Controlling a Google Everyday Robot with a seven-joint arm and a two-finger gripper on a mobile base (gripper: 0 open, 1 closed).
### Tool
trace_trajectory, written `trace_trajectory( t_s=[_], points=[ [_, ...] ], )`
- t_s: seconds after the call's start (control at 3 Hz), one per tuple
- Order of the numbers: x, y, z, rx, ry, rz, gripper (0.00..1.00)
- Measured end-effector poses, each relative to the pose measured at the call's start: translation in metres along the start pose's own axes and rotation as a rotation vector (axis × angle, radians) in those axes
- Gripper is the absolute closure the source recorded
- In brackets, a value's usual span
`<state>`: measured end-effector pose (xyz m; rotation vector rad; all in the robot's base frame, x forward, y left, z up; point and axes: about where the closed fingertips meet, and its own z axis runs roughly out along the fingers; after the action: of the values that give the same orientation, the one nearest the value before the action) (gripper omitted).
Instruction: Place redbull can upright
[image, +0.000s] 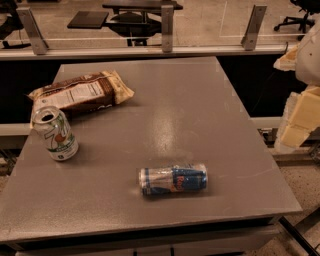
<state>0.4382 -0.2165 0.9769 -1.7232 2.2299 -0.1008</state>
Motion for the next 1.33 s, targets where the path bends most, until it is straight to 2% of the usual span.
trace_trajectory(
  t_s=[0.33,0.67,1.0,1.33],
  points=[
    [0.000,0.000,0.000,0.000,0.000,0.000,0.00],
    [-0.021,0.000,0.005,-0.004,-0.019,-0.060,0.00],
    [-0.053,0.006,0.028,-0.040,-0.034,-0.178,0.00],
    [-0.085,0.014,0.054,-0.086,-0.040,-0.326,0.00]
  ],
)
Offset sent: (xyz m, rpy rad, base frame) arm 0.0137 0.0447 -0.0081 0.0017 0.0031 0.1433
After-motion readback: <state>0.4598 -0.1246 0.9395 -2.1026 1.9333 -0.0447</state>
